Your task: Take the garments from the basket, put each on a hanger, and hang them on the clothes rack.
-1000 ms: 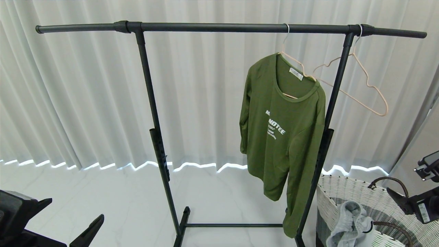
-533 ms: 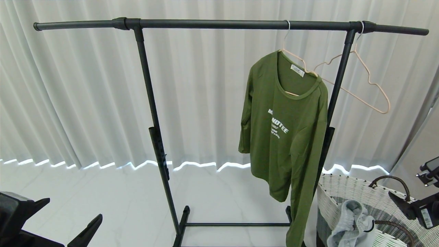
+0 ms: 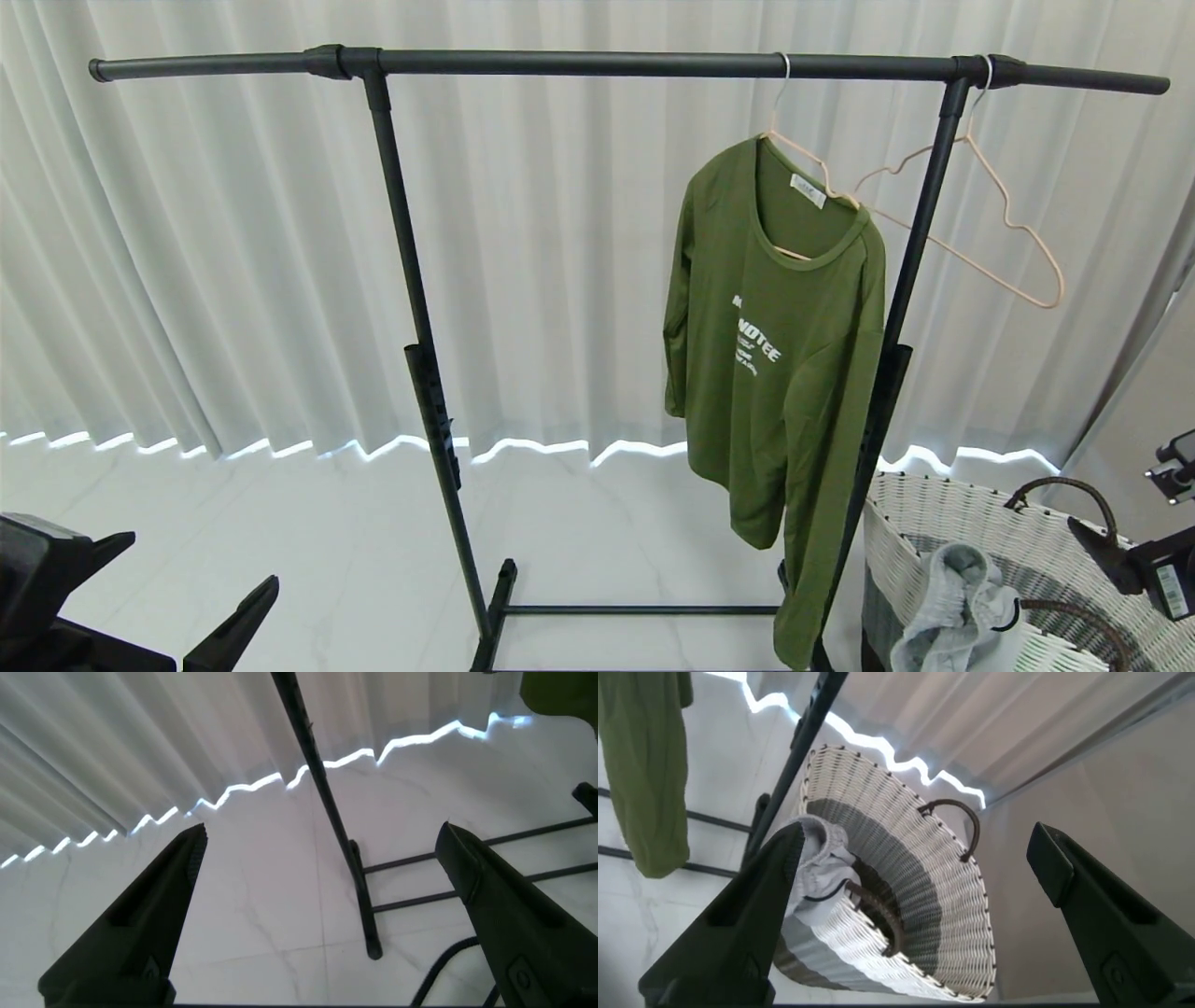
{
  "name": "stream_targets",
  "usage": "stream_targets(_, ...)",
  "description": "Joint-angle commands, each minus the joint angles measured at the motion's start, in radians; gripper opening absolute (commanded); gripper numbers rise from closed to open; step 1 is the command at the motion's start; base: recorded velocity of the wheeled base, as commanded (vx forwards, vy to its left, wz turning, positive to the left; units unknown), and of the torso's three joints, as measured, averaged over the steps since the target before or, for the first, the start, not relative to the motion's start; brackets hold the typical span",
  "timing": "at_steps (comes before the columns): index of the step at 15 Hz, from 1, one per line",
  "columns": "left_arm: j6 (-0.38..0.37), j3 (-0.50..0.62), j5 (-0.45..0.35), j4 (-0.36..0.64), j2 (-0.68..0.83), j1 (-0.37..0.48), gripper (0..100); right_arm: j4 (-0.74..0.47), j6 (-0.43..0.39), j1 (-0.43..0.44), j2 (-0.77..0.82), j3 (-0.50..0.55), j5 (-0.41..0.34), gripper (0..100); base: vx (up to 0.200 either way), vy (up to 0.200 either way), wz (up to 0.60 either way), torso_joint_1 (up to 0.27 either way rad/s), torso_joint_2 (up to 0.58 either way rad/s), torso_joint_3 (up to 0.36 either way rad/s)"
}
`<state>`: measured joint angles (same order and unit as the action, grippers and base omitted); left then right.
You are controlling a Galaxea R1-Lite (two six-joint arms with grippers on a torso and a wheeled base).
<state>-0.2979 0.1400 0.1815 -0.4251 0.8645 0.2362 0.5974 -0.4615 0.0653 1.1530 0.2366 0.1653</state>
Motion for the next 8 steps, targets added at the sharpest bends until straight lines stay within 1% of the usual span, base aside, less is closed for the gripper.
stream_targets(1,0.0,0.0,0.001,0.0,0.002,0.0,100,0.001,-0.002,-0.013,-0.009,0.0,0.0,100,0.0,-0.2,0.0,-0.002,0.0,0.002)
stream_targets(8,0.002,-0.022,0.001,-0.001,-0.007,0.0,100,0.001,-0.002,-0.021,-0.009,-0.002,0.0,100,0.0,-0.2,0.0,-0.001,0.0,0.004)
